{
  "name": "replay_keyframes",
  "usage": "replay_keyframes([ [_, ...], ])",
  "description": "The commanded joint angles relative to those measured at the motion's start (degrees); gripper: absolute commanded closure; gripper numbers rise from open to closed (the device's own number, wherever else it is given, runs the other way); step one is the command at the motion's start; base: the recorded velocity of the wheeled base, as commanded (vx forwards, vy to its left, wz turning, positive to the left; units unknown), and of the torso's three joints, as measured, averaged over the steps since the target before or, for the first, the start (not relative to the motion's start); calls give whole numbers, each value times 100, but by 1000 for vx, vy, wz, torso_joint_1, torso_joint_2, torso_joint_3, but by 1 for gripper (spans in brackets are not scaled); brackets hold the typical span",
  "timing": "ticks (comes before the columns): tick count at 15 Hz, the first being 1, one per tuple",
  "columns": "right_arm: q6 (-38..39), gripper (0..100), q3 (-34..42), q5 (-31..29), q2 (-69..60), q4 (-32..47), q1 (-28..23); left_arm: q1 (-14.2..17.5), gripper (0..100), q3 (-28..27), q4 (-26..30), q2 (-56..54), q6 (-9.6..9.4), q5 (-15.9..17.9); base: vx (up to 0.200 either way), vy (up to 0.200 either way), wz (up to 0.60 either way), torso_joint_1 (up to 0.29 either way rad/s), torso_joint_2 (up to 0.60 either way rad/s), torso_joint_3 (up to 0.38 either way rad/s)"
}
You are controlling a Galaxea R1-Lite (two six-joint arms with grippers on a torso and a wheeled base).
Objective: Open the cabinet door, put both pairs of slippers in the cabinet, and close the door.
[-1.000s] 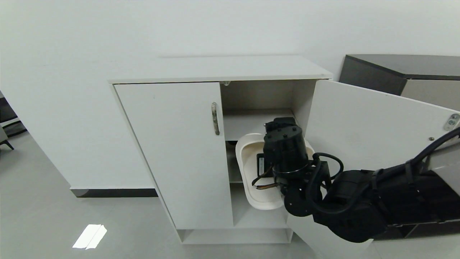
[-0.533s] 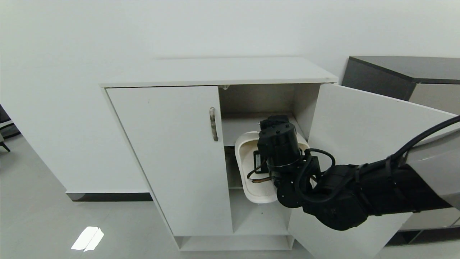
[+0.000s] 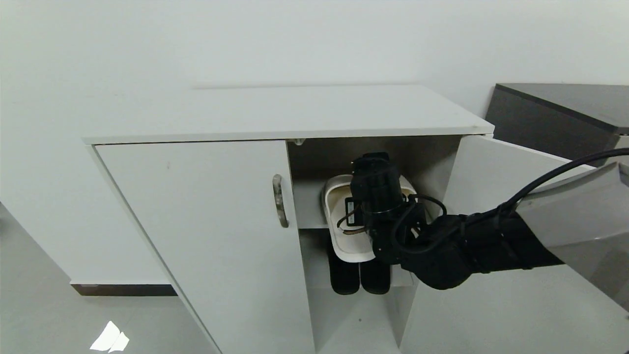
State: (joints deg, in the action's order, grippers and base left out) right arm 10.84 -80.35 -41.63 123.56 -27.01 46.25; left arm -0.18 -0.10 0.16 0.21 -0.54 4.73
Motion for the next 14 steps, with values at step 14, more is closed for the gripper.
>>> replay_keyframes([
  [14, -117, 100, -1862, 23, 1407, 240, -389, 1, 100, 1, 2, 6, 10, 2, 14, 0, 0, 1, 0, 0],
])
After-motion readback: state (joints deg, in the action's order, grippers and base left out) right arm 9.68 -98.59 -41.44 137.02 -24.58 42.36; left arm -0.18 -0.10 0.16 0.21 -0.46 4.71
